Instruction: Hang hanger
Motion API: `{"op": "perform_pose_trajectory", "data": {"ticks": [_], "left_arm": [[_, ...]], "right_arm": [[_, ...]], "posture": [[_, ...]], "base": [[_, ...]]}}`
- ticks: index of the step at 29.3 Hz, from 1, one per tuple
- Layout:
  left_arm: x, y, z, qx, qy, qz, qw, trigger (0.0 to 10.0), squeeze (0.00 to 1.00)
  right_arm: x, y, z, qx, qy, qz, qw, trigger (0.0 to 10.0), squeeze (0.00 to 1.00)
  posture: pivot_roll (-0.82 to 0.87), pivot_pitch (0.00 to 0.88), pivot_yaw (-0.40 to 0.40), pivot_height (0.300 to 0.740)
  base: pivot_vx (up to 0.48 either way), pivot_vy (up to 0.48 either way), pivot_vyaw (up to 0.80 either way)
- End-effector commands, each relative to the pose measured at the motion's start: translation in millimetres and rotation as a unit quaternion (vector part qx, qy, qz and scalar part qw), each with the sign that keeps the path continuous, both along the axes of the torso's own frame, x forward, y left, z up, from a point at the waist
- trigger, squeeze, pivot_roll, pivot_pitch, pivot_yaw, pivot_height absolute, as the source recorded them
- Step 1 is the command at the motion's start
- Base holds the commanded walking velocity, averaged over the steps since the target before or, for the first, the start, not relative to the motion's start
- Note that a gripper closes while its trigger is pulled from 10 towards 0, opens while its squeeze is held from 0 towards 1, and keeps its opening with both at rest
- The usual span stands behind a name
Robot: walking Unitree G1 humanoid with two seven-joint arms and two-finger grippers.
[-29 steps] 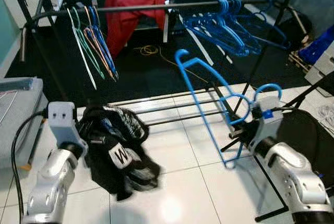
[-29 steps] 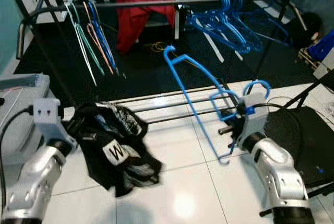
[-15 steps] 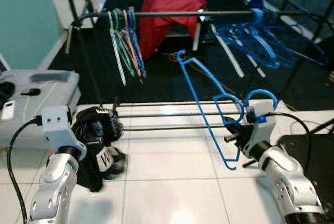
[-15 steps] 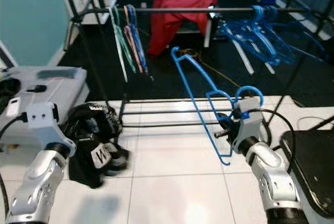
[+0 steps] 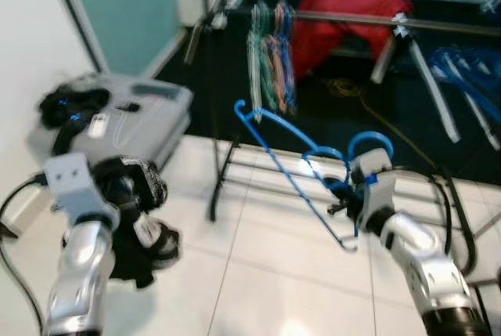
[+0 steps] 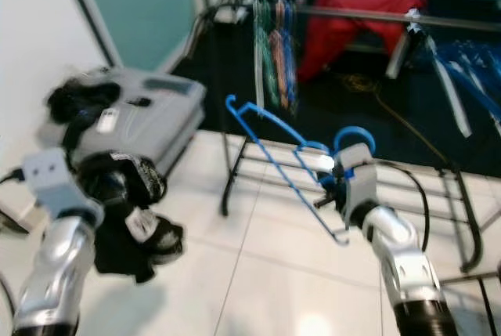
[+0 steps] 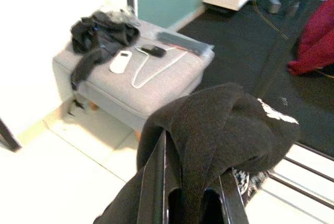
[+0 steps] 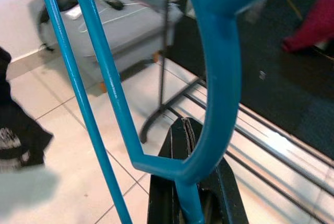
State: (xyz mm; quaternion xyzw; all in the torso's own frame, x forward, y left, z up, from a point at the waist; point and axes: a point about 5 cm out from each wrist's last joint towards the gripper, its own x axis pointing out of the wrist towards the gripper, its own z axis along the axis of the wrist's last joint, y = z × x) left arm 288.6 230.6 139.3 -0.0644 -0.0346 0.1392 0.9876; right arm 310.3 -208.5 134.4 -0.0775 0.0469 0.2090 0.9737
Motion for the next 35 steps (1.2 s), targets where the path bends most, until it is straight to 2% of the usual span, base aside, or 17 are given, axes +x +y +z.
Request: {"op": "perform_pose_trajectory", "data": {"ticks": [1, 5, 8, 13, 18, 21, 22, 24, 26, 35], "left_arm": [[5.6, -1.6, 2, -0.018, -0.004, -0.026, 0.999, 10.0, 0.0], [12.6, -7.9, -1, -0.016, 0.01, -0.066, 0.998, 10.0, 0.0], [17.9, -14.6, -1, 0.014, 0.016, -0.091, 0.996, 10.0, 0.0], [21.2, -18.0, -2, 0.025, 0.017, -0.109, 0.994, 10.0, 0.0], [21.4, -18.2, -5, 0.021, 0.023, -0.12, 0.992, 10.0, 0.0], [22.0, -17.6, -5, 0.041, 0.027, -0.116, 0.992, 10.0, 0.0], [22.4, -18.5, -5, 0.063, 0.028, -0.113, 0.991, 10.0, 0.0], [22.6, -19.2, -6, 0.07, 0.031, -0.114, 0.991, 10.0, 0.0], [22.8, -24.1, -6, 0.102, 0.036, -0.124, 0.986, 10.0, 0.0], [22.6, -27.6, -6, 0.123, 0.034, -0.13, 0.983, 10.0, 0.0]], "right_arm": [[-0.2, 1.0, -5, 0.005, 0.004, 0.006, 1.0, 10.0, 0.0], [1.9, 4.3, -5, 0.013, 0.0, 0.01, 1.0, 10.0, 0.0], [3.1, 5.9, -4, 0.021, -0.006, 0.009, 1.0, 10.0, 0.0], [5.7, 6.2, -5, 0.026, -0.009, 0.007, 1.0, 10.0, 0.0], [6.2, 6.5, -6, 0.031, -0.008, 0.01, 0.999, 10.0, 0.0], [6.8, 7.0, -6, 0.033, -0.007, 0.011, 0.999, 10.0, 0.0], [7.0, 8.4, -7, 0.033, -0.007, 0.011, 0.999, 10.0, 0.0], [7.0, 8.8, -8, 0.033, -0.007, 0.011, 0.999, 10.0, 0.0], [5.8, 9.1, -8, 0.031, -0.008, 0.013, 0.999, 10.0, 0.0], [5.1, 9.5, -8, 0.025, -0.008, 0.019, 0.999, 10.0, 0.0]], "posture": [[-0.01, 0.116, -0.019, 0.74], [-0.01, 0.114, -0.014, 0.74], [0.0, 0.108, -0.009, 0.74], [0.0, 0.1, -0.002, 0.74], [0.0, 0.096, -0.002, 0.74], [0.01, 0.092, -0.006, 0.74], [0.01, 0.087, 0.003, 0.74], [0.01, 0.087, 0.003, 0.74], [0.02, 0.098, -0.004, 0.74], [0.02, 0.098, -0.008, 0.74]], "base": [[0.0, 0.0, 0.69], [0.0, 0.0, 0.69], [0.0, 0.0, 0.69], [0.0, 0.0, 0.69], [0.0, 0.0, 0.68], [0.0, -0.442, 0.69], [0.0, 0.0, 0.69], [0.0, 0.0, 0.69], [0.0, 0.0, 0.69], [0.0, 0.0, 0.69]]}}
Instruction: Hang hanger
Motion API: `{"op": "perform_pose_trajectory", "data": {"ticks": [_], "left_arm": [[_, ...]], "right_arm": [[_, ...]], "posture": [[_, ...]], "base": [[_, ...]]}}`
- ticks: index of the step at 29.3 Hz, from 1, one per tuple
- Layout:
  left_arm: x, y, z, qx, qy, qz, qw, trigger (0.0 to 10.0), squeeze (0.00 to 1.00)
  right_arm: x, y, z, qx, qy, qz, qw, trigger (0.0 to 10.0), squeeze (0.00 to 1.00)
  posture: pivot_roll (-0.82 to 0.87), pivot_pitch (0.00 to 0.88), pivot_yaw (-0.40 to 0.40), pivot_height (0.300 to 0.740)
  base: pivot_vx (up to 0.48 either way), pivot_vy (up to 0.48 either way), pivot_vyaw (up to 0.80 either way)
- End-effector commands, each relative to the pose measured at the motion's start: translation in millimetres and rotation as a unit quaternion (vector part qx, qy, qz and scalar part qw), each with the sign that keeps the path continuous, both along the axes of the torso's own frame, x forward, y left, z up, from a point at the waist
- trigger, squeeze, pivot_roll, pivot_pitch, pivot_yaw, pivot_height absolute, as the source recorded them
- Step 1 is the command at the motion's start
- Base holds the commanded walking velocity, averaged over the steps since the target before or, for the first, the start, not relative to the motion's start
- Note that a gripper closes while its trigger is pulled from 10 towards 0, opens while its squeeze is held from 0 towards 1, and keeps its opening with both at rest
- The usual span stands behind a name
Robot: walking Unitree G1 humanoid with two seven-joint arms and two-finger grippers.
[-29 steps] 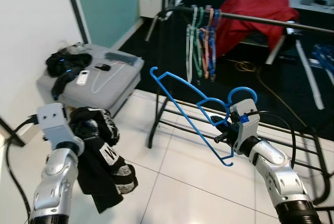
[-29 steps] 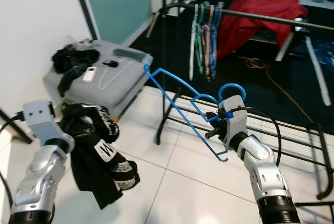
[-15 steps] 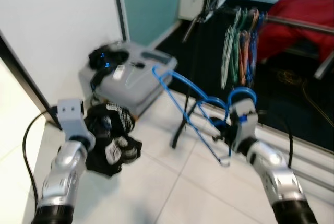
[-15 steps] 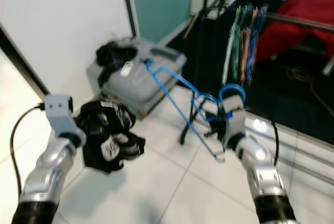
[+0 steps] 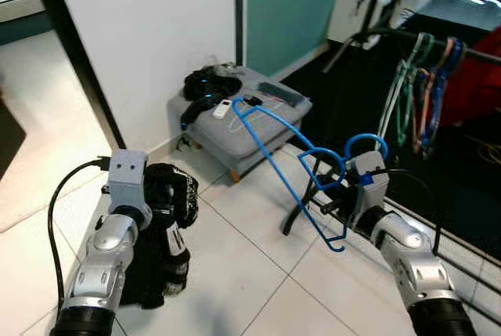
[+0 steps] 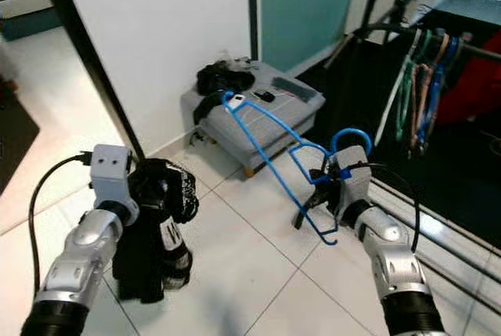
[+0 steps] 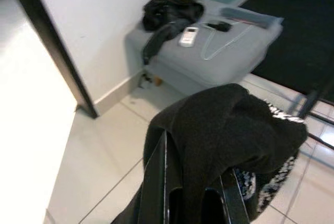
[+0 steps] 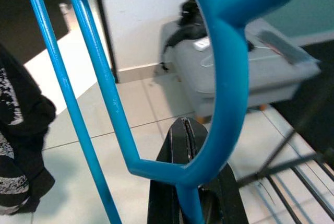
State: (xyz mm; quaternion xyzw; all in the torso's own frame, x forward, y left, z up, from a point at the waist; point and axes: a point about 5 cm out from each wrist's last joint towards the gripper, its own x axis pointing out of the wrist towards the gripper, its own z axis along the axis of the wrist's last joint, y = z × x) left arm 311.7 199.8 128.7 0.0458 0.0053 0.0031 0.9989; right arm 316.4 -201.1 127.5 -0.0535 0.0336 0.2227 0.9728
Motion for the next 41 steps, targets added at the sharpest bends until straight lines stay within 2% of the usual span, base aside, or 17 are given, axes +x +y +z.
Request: {"op": "perform_pose_trajectory", "data": {"ticks": [1, 21, 23, 24, 28, 29, 31, 35, 38, 41], "left_arm": [[-0.6, 2.2, 5, 0.015, -0.016, 0.0, 1.0, 10.0, 0.0], [-1.2, -0.2, 3, -0.013, -0.021, -0.005, 1.0, 10.0, 0.0], [-3.2, 0.8, -9, -0.029, -0.012, 0.003, 0.999, 10.0, 0.0], [-3.2, 0.8, -9, -0.029, -0.012, 0.003, 0.999, 10.0, 0.0], [-8.1, 2.1, -34, -0.027, 0.014, 0.023, 0.999, 10.0, 0.0], [-8.1, 2.1, -34, -0.027, 0.014, 0.023, 0.999, 10.0, 0.0], [-8.0, 3.9, -51, -0.03, 0.037, 0.033, 0.998, 10.0, 0.0], [-5.1, 2.9, -57, -0.043, 0.052, 0.029, 0.997, 10.0, 0.0], [-3.3, -0.5, -61, -0.053, 0.061, 0.004, 0.997, 10.0, 0.0], [-0.5, 4.2, -61, -0.071, 0.06, 0.009, 0.996, 10.0, 0.0]], "right_arm": [[-1.3, 2.5, -2, -0.003, -0.001, 0.007, 1.0, 10.0, 0.0], [-4.5, 1.5, -4, -0.02, -0.003, 0.02, 1.0, 10.0, 0.0], [-6.9, 0.8, -16, -0.026, 0.008, 0.019, 0.999, 10.0, 0.0], [-6.9, 0.8, -16, -0.026, 0.008, 0.019, 0.999, 10.0, 0.0], [-11.0, -3.0, -41, -0.033, 0.038, 0.004, 0.999, 10.0, 0.0], [-11.0, -3.0, -41, -0.033, 0.038, 0.004, 0.999, 10.0, 0.0], [-7.8, -7.6, -55, -0.022, 0.062, -0.025, 0.998, 10.0, 0.0], [-3.3, -5.4, -58, -0.018, 0.07, -0.033, 0.997, 10.0, 0.0], [-0.8, -1.3, -61, -0.019, 0.075, -0.034, 0.996, 10.0, 0.0], [-1.0, -3.4, -65, -0.016, 0.084, -0.045, 0.995, 10.0, 0.0]], "posture": [[0.02, 0.098, -0.009, 0.74], [-0.02, 0.091, -0.015, 0.74], [-0.03, 0.02, -0.034, 0.74], [-0.03, 0.02, -0.034, 0.74], [-0.03, 0.0, -0.043, 0.74], [-0.03, 0.0, -0.043, 0.74], [-0.02, 0.0, -0.053, 0.74], [-0.02, 0.0, -0.051, 0.74], [-0.03, 0.0, -0.037, 0.74], [-0.04, 0.0, -0.008, 0.74]], "base": [[0.0, 0.0, 0.69], [0.0, 0.0, 0.69], [0.0, 0.0, 0.69], [0.0, 0.0, 0.69], [0.0, 0.0, 0.69], [0.0, 0.0, 0.69], [0.0, 0.0, 0.69], [0.0, 0.0, 0.69], [0.0, 0.0, 0.69], [0.0, 0.0, 0.69]]}}
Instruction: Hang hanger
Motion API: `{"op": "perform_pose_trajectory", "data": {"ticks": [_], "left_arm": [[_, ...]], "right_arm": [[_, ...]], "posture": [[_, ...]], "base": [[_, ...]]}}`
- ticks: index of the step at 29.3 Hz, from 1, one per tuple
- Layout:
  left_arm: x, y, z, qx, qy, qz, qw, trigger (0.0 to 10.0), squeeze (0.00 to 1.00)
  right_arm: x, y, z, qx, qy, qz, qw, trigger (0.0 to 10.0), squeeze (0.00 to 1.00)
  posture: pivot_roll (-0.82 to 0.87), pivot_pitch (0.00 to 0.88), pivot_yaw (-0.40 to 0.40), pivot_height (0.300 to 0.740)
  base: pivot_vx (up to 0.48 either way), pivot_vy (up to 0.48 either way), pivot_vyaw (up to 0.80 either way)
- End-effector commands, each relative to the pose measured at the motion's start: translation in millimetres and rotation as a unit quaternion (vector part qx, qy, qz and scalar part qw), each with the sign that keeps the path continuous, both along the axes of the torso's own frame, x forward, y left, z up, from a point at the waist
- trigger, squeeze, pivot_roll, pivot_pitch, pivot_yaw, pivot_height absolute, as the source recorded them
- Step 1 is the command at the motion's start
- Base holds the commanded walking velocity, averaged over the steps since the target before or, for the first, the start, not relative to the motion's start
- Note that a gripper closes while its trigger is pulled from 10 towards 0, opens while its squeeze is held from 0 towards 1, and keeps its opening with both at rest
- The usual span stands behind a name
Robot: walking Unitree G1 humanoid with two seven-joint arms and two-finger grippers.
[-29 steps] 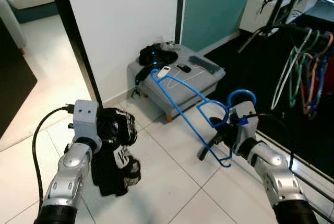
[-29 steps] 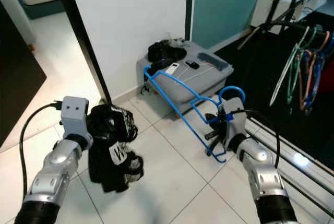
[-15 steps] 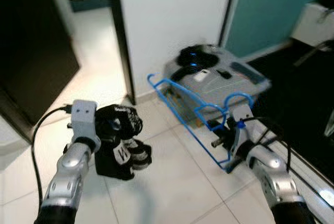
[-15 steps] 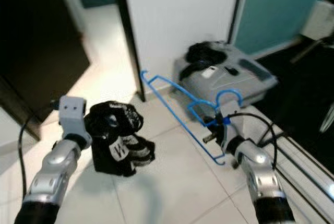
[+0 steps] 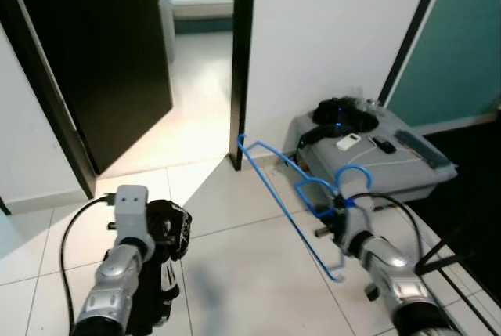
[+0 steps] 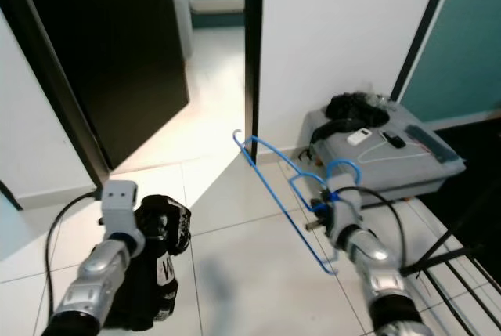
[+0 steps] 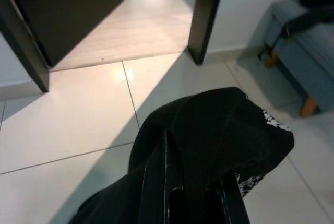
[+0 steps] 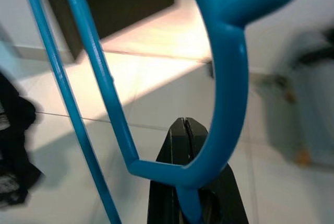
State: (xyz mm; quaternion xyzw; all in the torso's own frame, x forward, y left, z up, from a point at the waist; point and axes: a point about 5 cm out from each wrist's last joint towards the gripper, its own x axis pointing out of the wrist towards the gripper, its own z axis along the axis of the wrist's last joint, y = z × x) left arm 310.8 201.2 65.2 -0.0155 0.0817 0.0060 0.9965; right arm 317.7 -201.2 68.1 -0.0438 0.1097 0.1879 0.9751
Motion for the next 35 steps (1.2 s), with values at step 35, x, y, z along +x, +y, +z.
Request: {"op": "perform_pose_trajectory", "data": {"ticks": [35], "left_arm": [[4.8, 6.8, -4, -0.016, -0.031, -0.052, 0.998, 10.0, 0.0]], "right_arm": [[-9.2, 6.9, -17, 0.01, 0.015, 0.05, 0.999, 10.0, 0.0]], "posture": [[-0.01, 0.0, -0.124, 0.74]], "base": [[0.0, 0.0, 0.69]]}}
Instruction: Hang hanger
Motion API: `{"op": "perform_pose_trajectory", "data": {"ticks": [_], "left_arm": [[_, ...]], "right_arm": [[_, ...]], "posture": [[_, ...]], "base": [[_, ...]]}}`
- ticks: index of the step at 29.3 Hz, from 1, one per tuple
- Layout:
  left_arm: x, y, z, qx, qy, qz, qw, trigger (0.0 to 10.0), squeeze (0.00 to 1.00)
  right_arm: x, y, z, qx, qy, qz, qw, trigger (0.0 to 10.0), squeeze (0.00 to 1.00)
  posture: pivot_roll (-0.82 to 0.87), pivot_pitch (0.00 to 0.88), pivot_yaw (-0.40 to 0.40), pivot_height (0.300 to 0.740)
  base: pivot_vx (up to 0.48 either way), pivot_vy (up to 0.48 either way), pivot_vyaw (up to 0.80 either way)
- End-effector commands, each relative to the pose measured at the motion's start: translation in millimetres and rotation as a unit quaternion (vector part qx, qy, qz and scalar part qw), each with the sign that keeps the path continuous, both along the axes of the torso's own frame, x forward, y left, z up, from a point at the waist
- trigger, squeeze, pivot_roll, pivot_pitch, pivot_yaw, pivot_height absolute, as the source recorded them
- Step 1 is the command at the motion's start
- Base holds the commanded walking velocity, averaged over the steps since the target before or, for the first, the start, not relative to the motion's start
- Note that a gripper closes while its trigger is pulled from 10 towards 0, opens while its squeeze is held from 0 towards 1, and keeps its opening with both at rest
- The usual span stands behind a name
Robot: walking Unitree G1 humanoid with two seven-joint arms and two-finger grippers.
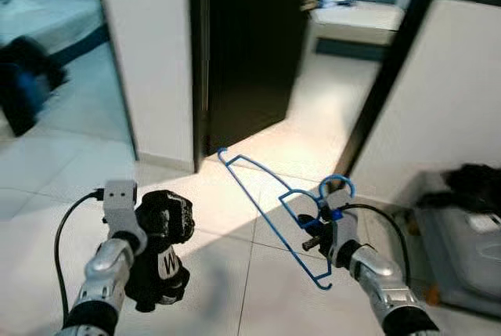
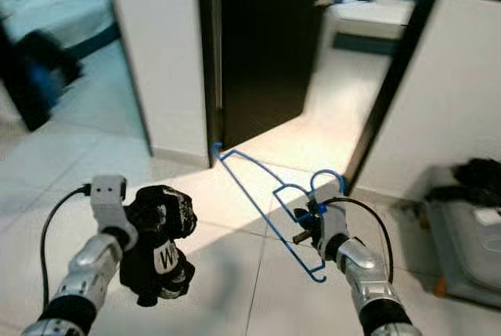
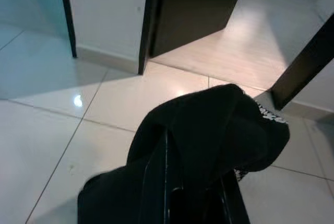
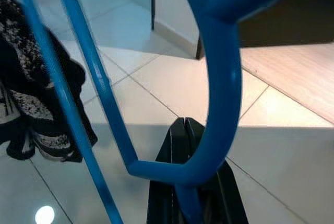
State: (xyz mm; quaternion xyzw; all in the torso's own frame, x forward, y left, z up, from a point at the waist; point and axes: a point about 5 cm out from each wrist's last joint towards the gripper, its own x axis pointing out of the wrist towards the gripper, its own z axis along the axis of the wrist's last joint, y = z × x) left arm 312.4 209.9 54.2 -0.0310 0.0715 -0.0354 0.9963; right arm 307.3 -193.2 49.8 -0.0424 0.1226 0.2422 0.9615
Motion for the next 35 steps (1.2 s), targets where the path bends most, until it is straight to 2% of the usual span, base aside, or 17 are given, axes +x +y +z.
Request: {"op": "perform_pose_trajectory", "data": {"ticks": [1, 3, 8, 11, 17, 20, 24, 27, 28, 35], "left_arm": [[3.1, -1.9, 7, 0.002, -0.02, -0.012, 1.0, 10.0, 0.0], [2.8, -8.6, 8, 0.001, -0.025, -0.04, 0.999, 10.0, 0.0], [2.7, -13.2, 8, 0.013, -0.028, -0.057, 0.998, 10.0, 0.0], [3.3, -11.3, 9, 0.013, -0.034, -0.047, 0.998, 10.0, 0.0], [-1.6, -3.7, 21, 0.036, -0.081, -0.011, 0.996, 10.0, 0.0], [-7.7, -3.6, 27, 0.038, -0.105, -0.002, 0.994, 10.0, 0.0], [-12.7, -5.4, 37, 0.031, -0.132, 0.01, 0.991, 10.0, 0.0], [-15.5, -9.2, 44, 0.03, -0.148, 0.011, 0.988, 10.0, 0.0], [-16.5, -10.7, 51, 0.026, -0.161, 0.018, 0.986, 10.0, 0.0], [-16.1, -9.0, 61, 0.029, -0.174, 0.027, 0.984, 10.0, 0.0]], "right_arm": [[1.2, -1.0, 1, 0.006, -0.001, -0.005, 1.0, 10.0, 0.0], [2.7, -5.5, 5, 0.01, -0.015, -0.024, 1.0, 10.0, 0.0], [3.4, -8.9, 6, 0.014, -0.023, -0.037, 0.999, 10.0, 0.0], [3.7, -9.7, 7, 0.011, -0.027, -0.039, 0.999, 10.0, 0.0], [4.9, -10.4, 9, 0.001, -0.032, -0.033, 0.999, 10.0, 0.0], [5.4, -9.5, 9, -0.002, -0.03, -0.031, 0.999, 10.0, 0.0], [7.2, -9.0, 10, -0.005, -0.032, -0.037, 0.999, 10.0, 0.0], [6.8, -8.8, 14, 0.008, -0.047, -0.033, 0.998, 10.0, 0.0], [6.0, -7.0, 15, -0.005, -0.058, -0.023, 0.998, 10.0, 0.0], [5.4, -5.1, 15, -0.007, -0.059, -0.015, 0.998, 10.0, 0.0]], "posture": [[-0.01, 0.0, -0.124, 0.74], [-0.01, 0.0, -0.089, 0.74], [-0.01, 0.0, -0.076, 0.74], [-0.01, 0.0, -0.07, 0.74], [0.0, 0.0, -0.072, 0.74], [0.01, 0.0, -0.066, 0.74], [0.02, 0.0, -0.063, 0.74], [0.04, 0.0, -0.064, 0.74], [0.04, 0.0, -0.064, 0.74], [0.04, 0.0, -0.064, 0.74]], "base": [[0.0, 0.0, 0.69], [0.0, 0.0, 0.69], [0.0, 0.0, 0.69], [0.0, 0.0, 0.69], [0.0, 0.0, 0.69], [0.312, 0.0, 0.68], [0.48, 0.0, 0.0], [0.48, 0.0, 0.0], [0.48, 0.0, 0.74], [0.48, 0.0, 0.74]]}}
